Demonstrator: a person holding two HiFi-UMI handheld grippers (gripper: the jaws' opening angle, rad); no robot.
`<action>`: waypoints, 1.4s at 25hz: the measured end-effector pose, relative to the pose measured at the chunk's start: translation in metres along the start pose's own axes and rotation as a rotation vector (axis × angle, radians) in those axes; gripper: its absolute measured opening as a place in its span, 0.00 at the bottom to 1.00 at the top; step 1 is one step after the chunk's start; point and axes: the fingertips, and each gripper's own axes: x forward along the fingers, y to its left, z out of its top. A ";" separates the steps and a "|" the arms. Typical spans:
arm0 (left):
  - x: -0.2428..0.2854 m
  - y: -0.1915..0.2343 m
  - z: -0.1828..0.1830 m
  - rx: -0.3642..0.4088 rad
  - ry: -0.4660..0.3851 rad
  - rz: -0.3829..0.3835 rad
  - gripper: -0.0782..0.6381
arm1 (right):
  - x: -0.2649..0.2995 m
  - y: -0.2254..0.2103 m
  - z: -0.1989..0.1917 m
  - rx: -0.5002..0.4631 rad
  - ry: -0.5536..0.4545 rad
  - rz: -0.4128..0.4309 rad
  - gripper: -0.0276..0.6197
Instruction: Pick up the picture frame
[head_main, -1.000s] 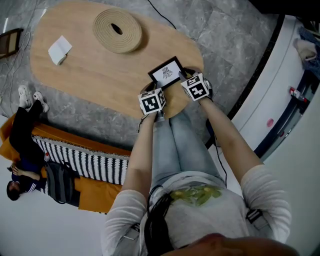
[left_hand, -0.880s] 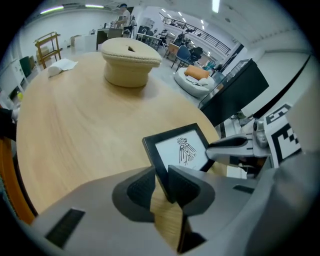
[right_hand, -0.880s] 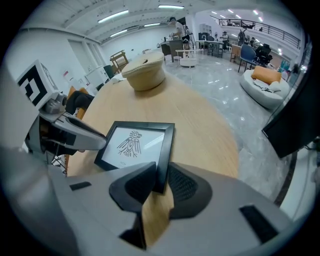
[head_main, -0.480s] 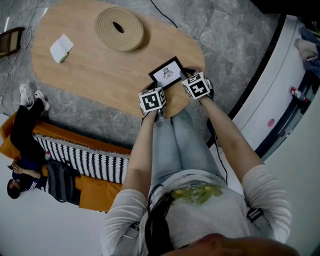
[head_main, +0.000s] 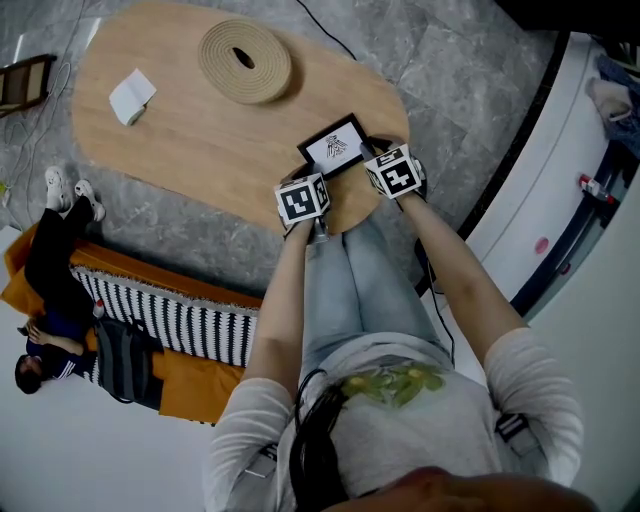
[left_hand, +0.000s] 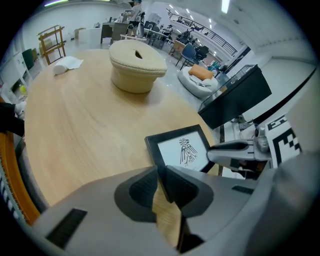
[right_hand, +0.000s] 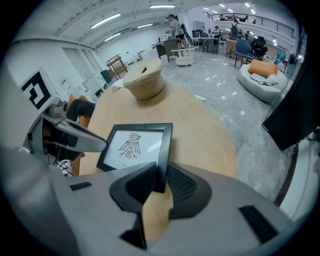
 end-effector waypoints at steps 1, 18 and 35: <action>-0.004 -0.001 0.002 0.005 -0.003 0.000 0.20 | -0.003 0.001 0.002 0.005 -0.006 0.000 0.16; -0.082 -0.020 0.014 0.029 -0.031 -0.021 0.19 | -0.083 0.035 0.017 0.106 -0.080 0.003 0.17; -0.171 -0.047 0.051 0.118 -0.140 -0.072 0.19 | -0.167 0.061 0.057 0.155 -0.191 -0.020 0.17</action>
